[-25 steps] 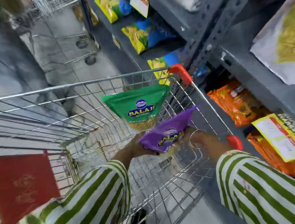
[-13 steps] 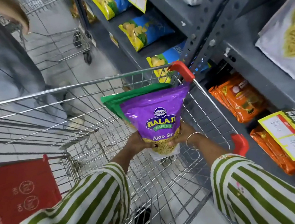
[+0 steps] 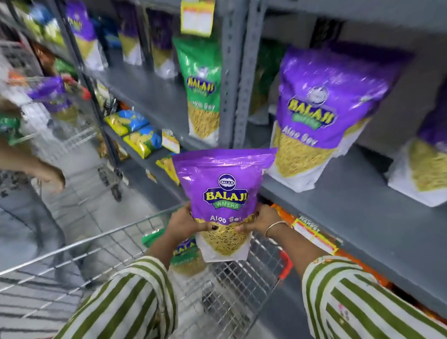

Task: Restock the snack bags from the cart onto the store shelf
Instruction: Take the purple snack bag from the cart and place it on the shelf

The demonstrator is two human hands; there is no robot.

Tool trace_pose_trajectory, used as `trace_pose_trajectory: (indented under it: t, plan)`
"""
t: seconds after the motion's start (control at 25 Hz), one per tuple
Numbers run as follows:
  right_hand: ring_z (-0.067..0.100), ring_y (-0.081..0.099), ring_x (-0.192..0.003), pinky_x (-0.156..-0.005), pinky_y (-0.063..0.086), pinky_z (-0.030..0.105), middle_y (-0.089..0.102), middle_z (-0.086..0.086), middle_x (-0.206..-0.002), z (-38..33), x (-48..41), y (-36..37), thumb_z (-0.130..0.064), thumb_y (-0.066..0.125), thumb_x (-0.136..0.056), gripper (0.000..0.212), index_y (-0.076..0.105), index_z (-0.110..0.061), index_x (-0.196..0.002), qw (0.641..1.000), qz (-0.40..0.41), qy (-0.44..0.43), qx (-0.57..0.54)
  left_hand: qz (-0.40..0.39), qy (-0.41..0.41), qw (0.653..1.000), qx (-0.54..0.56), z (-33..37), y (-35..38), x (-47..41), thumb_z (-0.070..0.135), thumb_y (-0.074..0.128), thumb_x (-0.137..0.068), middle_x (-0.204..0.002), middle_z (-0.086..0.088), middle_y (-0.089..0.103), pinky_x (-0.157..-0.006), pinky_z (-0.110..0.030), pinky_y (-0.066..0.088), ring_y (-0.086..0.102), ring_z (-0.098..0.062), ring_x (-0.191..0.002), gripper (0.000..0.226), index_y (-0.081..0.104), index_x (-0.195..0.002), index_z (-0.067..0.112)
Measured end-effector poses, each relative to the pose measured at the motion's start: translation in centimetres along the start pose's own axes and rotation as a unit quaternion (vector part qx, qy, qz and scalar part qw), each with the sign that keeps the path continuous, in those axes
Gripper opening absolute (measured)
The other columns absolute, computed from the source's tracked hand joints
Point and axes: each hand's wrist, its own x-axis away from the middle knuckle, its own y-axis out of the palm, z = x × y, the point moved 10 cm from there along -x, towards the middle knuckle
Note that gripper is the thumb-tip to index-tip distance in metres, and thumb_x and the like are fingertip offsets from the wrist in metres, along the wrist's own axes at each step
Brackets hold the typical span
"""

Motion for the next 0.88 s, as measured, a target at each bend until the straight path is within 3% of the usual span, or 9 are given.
trace_pose_trajectory:
  t: [0.12,0.2,0.24,0.32,0.4,0.48,0.6,0.76,0.88]
  plan:
    - [-0.015,0.053,-0.052,-0.045,0.035,-0.003,0.061,-0.017,-0.063,-4.6,2.6,-6.5,-0.013,0.088,-0.054,0.04,0.065,-0.016,-0.086,0.995,0.071,-0.058,-0.026,0.017,0.085,0.995,-0.039,8.3,-1.0,0.7,0.009,0.086,-0.057,-0.111,-0.016,0.07,-0.094,-0.03,0.048,0.06,-0.012,-0.093,0.058,0.062,-0.11,0.004]
    - [-0.016,0.044,-0.033,-0.037,0.033,0.0,0.049,-0.021,-0.032,-6.4,4.9,-10.8,-0.015,0.087,-0.055,0.04,0.05,-0.027,-0.062,0.991,0.116,-0.066,-0.016,0.011,0.129,0.99,-0.05,13.3,-0.4,1.4,0.012,0.086,-0.058,-0.113,-0.018,0.069,-0.1,-0.041,0.048,0.064,-0.023,-0.103,0.059,0.061,-0.111,0.002]
    - [-0.017,0.043,-0.032,-0.037,0.034,0.001,0.049,-0.024,-0.029,-6.9,6.0,-12.7,-0.016,0.087,-0.056,0.046,0.043,-0.029,-0.057,0.988,0.133,-0.072,-0.015,0.004,0.145,0.988,-0.056,15.5,0.3,1.8,0.014,0.086,-0.059,-0.115,-0.019,0.068,-0.101,-0.045,0.047,0.063,-0.029,-0.108,0.061,0.06,-0.113,0.002]
    - [-0.02,0.045,-0.035,-0.038,0.034,-0.001,0.049,-0.034,-0.032,-6.8,7.8,-16.5,-0.014,0.087,-0.057,0.047,0.042,-0.029,-0.057,0.983,0.165,-0.081,-0.019,-0.022,0.181,0.981,-0.068,19.5,2.6,2.3,0.021,0.087,-0.055,-0.118,-0.019,0.067,-0.102,-0.048,0.046,0.061,-0.029,-0.112,0.07,0.058,-0.116,0.002]
    - [-0.013,0.051,-0.046,-0.048,0.04,0.003,0.059,-0.023,-0.043,-4.7,9.6,-20.4,-0.014,0.086,-0.058,0.031,0.058,-0.022,-0.068,0.977,0.201,-0.062,-0.038,-0.073,0.214,0.97,-0.085,22.8,6.6,3.1,0.027,0.086,-0.045,-0.12,-0.016,0.064,-0.103,-0.045,0.045,0.056,-0.017,-0.11,0.086,0.054,-0.12,0.002]
    - [0.008,0.057,-0.07,-0.065,0.046,0.023,0.068,-0.001,-0.074,-2.0,11.7,-23.6,-0.016,0.086,-0.058,0.037,0.067,-0.007,-0.089,0.97,0.234,-0.031,-0.054,-0.116,0.228,0.963,-0.081,25.0,11.0,3.3,0.02,0.087,-0.041,-0.123,-0.015,0.061,-0.104,-0.042,0.044,0.051,-0.015,-0.108,0.095,0.047,-0.125,0.001]
    - [0.013,0.058,-0.079,-0.061,0.039,0.018,0.069,0.004,-0.09,2.3,14.7,-27.5,-0.018,0.087,-0.056,0.049,0.067,-0.007,-0.099,0.957,0.284,-0.002,-0.062,-0.125,0.247,0.951,-0.139,27.3,17.1,2.6,0.004,0.086,-0.054,-0.119,-0.005,0.06,-0.089,-0.021,0.043,0.054,-0.018,-0.11,0.084,0.045,-0.127,0.002]
    - [0.023,0.065,-0.09,-0.081,0.053,0.03,0.072,0.012,-0.101,7.4,17.0,-31.1,-0.014,0.089,-0.051,0.056,0.065,-0.008,-0.102,0.927,0.352,0.024,-0.127,-0.175,0.231,0.949,-0.127,28.5,24.3,1.0,0.002,0.083,-0.058,-0.122,-0.01,0.062,-0.1,-0.031,0.043,0.056,-0.024,-0.116,0.079,0.043,-0.126,0.006]
    - [0.027,0.066,-0.092,-0.085,0.054,0.036,0.072,0.015,-0.104,9.7,17.2,-32.5,-0.014,0.088,-0.052,0.056,0.065,-0.008,-0.103,0.917,0.369,0.042,-0.144,-0.197,0.223,0.946,-0.128,29.1,27.5,0.1,0.001,0.082,-0.059,-0.109,0.001,0.061,-0.086,-0.017,0.032,0.052,-0.013,-0.108,0.07,0.047,-0.118,0.014]
